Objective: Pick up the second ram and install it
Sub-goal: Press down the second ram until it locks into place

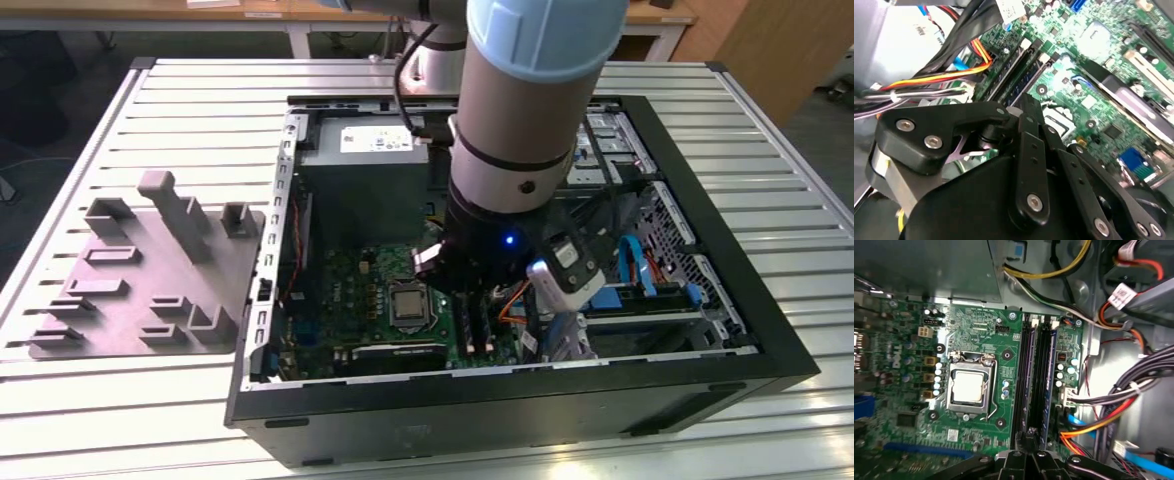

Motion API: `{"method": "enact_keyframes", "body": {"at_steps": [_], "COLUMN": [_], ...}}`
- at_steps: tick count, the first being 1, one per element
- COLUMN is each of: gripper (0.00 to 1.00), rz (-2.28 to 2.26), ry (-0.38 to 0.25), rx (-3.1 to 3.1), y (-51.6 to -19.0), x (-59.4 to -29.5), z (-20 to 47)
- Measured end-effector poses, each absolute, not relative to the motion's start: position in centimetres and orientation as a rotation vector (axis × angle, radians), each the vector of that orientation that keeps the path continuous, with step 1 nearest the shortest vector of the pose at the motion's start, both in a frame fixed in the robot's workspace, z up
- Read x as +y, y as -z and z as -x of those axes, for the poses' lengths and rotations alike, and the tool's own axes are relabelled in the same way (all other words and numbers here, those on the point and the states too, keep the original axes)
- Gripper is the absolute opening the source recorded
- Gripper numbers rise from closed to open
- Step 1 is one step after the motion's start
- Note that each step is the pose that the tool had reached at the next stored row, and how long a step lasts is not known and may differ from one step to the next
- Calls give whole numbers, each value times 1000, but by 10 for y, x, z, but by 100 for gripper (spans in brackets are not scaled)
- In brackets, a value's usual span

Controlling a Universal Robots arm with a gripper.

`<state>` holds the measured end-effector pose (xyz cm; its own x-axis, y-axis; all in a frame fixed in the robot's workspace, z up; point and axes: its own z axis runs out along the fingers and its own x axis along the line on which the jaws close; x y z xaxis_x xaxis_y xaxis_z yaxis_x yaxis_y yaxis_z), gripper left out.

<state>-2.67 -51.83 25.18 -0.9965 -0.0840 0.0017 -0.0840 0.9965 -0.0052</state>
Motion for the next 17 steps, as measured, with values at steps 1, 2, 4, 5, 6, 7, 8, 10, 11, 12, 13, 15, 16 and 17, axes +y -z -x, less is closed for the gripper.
{"method": "enact_keyframes", "body": {"at_steps": [1,2,4,5,6,7,8,10,11,12,13,15,16,17], "gripper": [10,10,10,10,10,10,10,10,10,10,10,10,10,10], "rz": [-132,-132,-132,-132,-132,-132,-132,-132,-132,-132,-132,-132,-132,-132], "ry": [-9,-9,-10,-10,-10,-10,-10,-10,-10,-10,-10,-10,-10,-10], "rx": [-3137,-3137,-3137,-3137,-3137,-3137,-3137,-3137,-3137,-3137,-3137,-3137,-3137,-3137], "y": [-255,-257,-257,-257,-257,-257,-257,-257,-257,-257,-257,-256,-256,-256], "x": [-518,-518,-518,-518,-518,-518,-517,-514,-511,-508,-506,-501,-497,-495], "z": [27,27,27,27,27,27,27,27,27,27,27,27,27,27]}}
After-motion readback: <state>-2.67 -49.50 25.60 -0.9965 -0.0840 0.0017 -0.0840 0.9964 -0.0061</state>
